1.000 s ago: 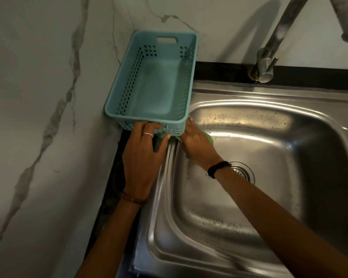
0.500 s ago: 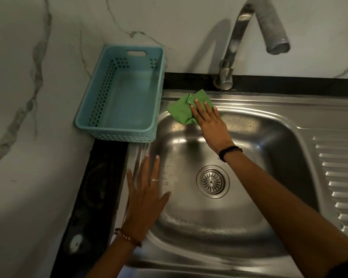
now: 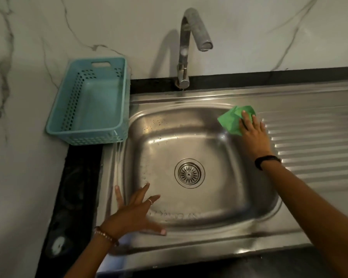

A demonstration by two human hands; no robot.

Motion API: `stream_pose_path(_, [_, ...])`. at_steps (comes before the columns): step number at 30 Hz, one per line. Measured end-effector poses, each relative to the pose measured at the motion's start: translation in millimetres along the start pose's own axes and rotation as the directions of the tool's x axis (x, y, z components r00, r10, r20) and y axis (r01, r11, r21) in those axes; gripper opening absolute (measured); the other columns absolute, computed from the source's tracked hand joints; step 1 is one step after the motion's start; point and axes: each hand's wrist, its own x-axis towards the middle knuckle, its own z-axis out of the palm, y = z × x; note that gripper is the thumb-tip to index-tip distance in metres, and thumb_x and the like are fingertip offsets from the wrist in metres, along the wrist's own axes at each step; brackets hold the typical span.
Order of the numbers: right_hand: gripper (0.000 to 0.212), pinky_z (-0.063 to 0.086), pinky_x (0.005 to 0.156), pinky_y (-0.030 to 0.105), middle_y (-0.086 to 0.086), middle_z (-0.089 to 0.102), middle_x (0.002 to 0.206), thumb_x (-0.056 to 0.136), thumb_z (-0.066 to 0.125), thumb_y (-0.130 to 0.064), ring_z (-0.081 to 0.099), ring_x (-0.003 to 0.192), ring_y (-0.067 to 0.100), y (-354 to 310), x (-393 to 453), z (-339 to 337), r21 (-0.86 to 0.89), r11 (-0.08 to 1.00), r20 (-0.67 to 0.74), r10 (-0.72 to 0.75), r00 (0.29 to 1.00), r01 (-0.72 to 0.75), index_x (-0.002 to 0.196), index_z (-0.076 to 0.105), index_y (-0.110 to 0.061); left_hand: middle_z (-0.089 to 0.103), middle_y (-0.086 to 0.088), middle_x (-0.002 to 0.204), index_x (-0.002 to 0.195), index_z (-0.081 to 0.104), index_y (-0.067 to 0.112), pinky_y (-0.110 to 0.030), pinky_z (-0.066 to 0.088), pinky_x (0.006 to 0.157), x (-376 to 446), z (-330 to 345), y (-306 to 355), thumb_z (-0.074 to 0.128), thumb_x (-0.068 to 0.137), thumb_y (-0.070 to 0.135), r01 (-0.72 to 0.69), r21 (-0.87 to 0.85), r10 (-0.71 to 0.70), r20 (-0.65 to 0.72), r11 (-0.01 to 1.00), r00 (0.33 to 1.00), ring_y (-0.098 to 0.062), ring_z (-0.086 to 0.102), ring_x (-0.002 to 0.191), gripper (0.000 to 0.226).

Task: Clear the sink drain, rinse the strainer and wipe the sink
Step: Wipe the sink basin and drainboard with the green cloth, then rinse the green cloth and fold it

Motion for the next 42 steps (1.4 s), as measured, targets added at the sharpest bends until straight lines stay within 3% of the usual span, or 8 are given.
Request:
stream_pose_path(5, [0.053,0.011,0.116,0.048,0.014,0.007,0.158,0.093,0.029,0.002,0.011,0.143,0.038,-0.3,-73.6,-0.2,0.046,0.994,0.040,0.100,0.994,-0.102,0.145,0.021,-0.002,-0.025,0.001,0.154,0.145,-0.007,0.036,-0.060,-0.033,0.097,-8.6,5.5,-2.2,0.056,0.060,0.076,0.035,0.128,-0.019,-0.127,0.991,0.992,-0.016,-0.019,0.143,0.113])
stream_pose_path(19, [0.063,0.028,0.109,0.042,-0.010,0.007,0.159,0.089,0.046,-0.010,0.028,0.138,0.036,-63.4,-225.5,-30.2,0.384,0.915,0.375,-0.030,0.927,-0.126,0.145,0.024,-0.027,-0.032,0.014,0.146,0.131,-0.021,0.050,-0.047,-0.015,0.112,-24.0,15.3,-7.1,0.053,0.080,0.056,-0.192,-0.111,0.111,-0.510,0.975,0.853,-0.009,-0.014,0.139,0.090])
stream_pose_path(24, [0.068,0.018,0.112,0.023,-0.002,0.017,0.157,0.081,0.045,0.000,0.028,0.141,0.021,-143.3,-216.3,-39.7,0.631,0.776,0.379,-0.329,0.865,0.019,0.144,0.031,-0.024,0.007,0.002,0.156,0.138,0.008,0.047,-0.030,0.012,0.115,-35.1,13.6,-13.4,0.044,0.094,0.026,-0.437,-0.470,-0.091,-0.753,0.767,0.651,-0.001,0.009,0.138,0.061])
stream_pose_path(29, [0.062,0.031,0.110,0.038,0.009,0.027,0.154,0.085,0.040,0.000,0.038,0.133,0.033,-232.1,-197.1,-48.4,0.752,0.641,0.325,-0.563,0.760,0.152,0.143,0.030,-0.019,0.023,0.007,0.152,0.143,0.024,0.027,0.001,0.024,0.101,-41.9,18.4,-18.1,0.038,0.097,0.017,-0.535,-0.642,-0.265,-0.741,0.549,0.617,0.003,0.026,0.133,0.049])
stream_pose_path(32, [0.042,0.039,0.098,0.032,0.018,0.050,0.137,0.090,0.041,0.001,0.051,0.120,0.034,-247.2,-183.2,-60.5,0.898,0.401,0.378,-0.487,0.787,-0.184,0.131,0.048,-0.006,0.027,0.005,0.152,0.142,0.027,0.026,-0.013,0.026,0.109,-45.8,18.8,-15.6,0.037,0.098,0.018,-0.569,-0.702,-0.339,-0.709,0.429,0.619,0.000,0.029,0.133,0.046])
stream_pose_path(35, [0.036,0.053,0.081,0.030,0.027,0.055,0.129,0.092,0.040,0.005,0.061,0.097,0.032,-231.2,-173.0,-67.0,0.792,-0.149,0.501,-0.395,0.770,-0.591,0.127,0.049,0.004,0.035,0.000,0.148,0.137,0.036,0.027,-0.034,0.026,0.115,-52.5,14.6,-13.9,0.036,0.098,0.024,-0.605,-0.745,-0.422,-0.662,0.280,0.620,-0.010,0.035,0.134,0.039])
stream_pose_path(39, [0.033,0.054,0.083,0.041,0.014,0.070,0.106,0.083,0.058,-0.016,0.067,0.094,0.029,-195.3,-163.7,-81.8,0.583,-0.514,0.454,-0.435,0.777,-0.629,0.114,0.064,-0.005,0.036,-0.006,0.148,0.135,0.037,0.026,-0.037,0.029,0.111,-51.5,6.0,-7.4,0.030,0.098,0.034,-0.619,-0.785,-0.488,-0.554,0.034,0.675,-0.020,0.038,0.133,0.039])
stream_pose_path(42, [0.045,0.057,0.079,0.041,0.012,0.074,0.101,0.081,0.054,-0.046,0.070,0.093,0.028,-171.2,-160.6,-92.9,0.441,-0.685,0.356,-0.459,0.814,-0.580,0.100,0.074,-0.010,0.041,-0.012,0.145,0.136,0.040,0.016,-0.039,0.034,0.105,-40.5,-4.5,20.0,0.029,0.093,0.051,-0.499,-0.829,-0.383,-0.388,-0.253,0.838,-0.026,0.042,0.130,0.058])
